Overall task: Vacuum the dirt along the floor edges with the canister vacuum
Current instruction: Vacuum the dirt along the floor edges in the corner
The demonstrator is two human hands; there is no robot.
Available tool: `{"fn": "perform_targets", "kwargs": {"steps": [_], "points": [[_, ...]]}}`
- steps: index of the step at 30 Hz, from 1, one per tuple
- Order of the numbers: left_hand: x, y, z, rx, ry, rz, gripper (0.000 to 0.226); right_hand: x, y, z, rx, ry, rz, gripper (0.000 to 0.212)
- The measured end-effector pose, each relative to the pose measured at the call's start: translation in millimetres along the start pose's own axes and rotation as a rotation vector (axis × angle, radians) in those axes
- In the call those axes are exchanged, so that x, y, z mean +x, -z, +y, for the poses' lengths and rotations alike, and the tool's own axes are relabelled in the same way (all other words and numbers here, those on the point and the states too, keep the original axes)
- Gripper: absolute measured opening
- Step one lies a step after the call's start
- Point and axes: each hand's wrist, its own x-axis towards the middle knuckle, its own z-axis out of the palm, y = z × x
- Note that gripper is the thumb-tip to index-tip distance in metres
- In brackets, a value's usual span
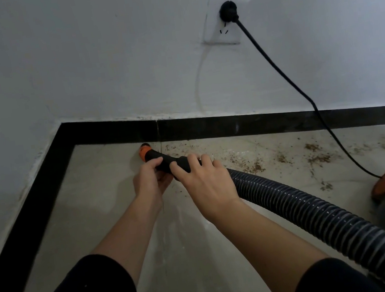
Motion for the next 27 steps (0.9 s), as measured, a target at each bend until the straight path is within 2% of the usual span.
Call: {"fn": "perform_targets", "kwargs": {"steps": [4,7,15,21,27], "points": [[-4.2,-6.8,-6.3,0.015,0.004,-0.007,0.026,-4.2,-2.7,7.3,-0.004,-0.012,-0.007,0.066],[-6.4,-11.1,-9.5,0.006,0.006,-0.003,0.019,-6.6,-4.9,10.9,-0.009,-0.018,-0.009,0.065],[-8.2,-18.6,-14.0,0.005,0.016,-0.017,0.030,-10.0,-4.8,18.1,-0.011,-0.023,-0.012,0.067],[-11.3,-23.3,-16.4,0.006,0.013,-0.019,0.009,-10.6,-5.4,21.3,-0.014,-0.029,-0.016,0.067],[-7.5,-22.6,-15.5,0.003,0.017,-0.014,0.029,-8.1,-5.0,22.1,-0.018,-0.026,-0.021,0.069]]}}
